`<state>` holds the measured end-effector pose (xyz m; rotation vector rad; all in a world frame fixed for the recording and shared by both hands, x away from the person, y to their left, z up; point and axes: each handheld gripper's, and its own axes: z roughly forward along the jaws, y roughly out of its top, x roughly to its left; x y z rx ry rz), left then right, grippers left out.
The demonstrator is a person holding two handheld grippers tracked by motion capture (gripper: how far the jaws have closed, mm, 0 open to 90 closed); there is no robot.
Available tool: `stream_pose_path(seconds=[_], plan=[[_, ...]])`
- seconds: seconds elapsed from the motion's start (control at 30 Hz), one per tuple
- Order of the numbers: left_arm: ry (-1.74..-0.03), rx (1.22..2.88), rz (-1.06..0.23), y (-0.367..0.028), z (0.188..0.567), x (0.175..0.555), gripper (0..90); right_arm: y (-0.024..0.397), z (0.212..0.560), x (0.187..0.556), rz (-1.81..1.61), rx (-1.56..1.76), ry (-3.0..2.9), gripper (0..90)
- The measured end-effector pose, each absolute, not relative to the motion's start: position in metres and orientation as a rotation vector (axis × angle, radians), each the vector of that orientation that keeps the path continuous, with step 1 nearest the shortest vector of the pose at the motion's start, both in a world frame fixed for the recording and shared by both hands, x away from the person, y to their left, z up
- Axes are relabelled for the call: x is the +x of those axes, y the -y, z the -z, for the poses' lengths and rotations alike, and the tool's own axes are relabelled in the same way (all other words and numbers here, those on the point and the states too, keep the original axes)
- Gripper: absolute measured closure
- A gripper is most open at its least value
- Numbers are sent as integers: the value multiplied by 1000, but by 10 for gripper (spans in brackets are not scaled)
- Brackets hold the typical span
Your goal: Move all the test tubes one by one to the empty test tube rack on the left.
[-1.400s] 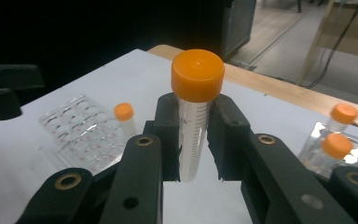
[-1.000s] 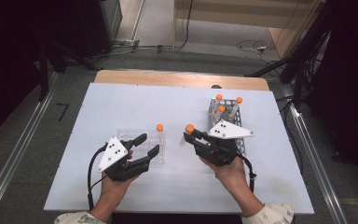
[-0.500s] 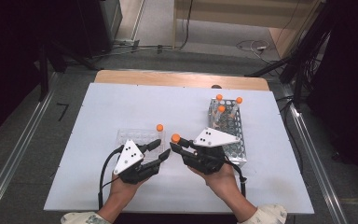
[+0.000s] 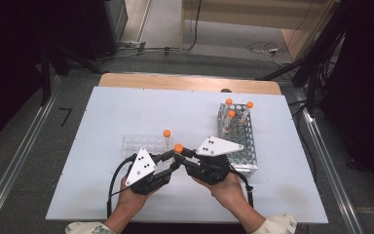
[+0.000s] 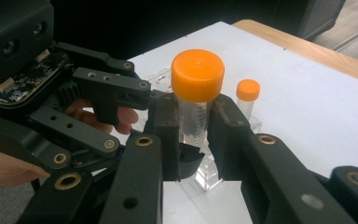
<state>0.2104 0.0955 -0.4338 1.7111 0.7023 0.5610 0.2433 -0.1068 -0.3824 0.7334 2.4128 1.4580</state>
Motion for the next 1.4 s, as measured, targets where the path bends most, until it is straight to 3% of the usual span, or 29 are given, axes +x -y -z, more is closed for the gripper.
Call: stream_pose_path(seconds=[0.43,0.53,0.73,1.03,1.4], plan=[[-688,1710,-563,-97,434,210,743,107,382,243,-1480,733,-2417,704],[-705,1692,-548,-100,435,212,745,109,380,243,-1521,720,-2424,597],[-796,1589,-532,-123,432,220,746,119,374,243,-1572,709,-2364,510],[-929,1477,-644,-149,435,242,746,131,387,248,-1518,769,-2361,499],[-992,1469,-679,-142,448,267,745,134,395,249,-1495,783,-2380,502]])
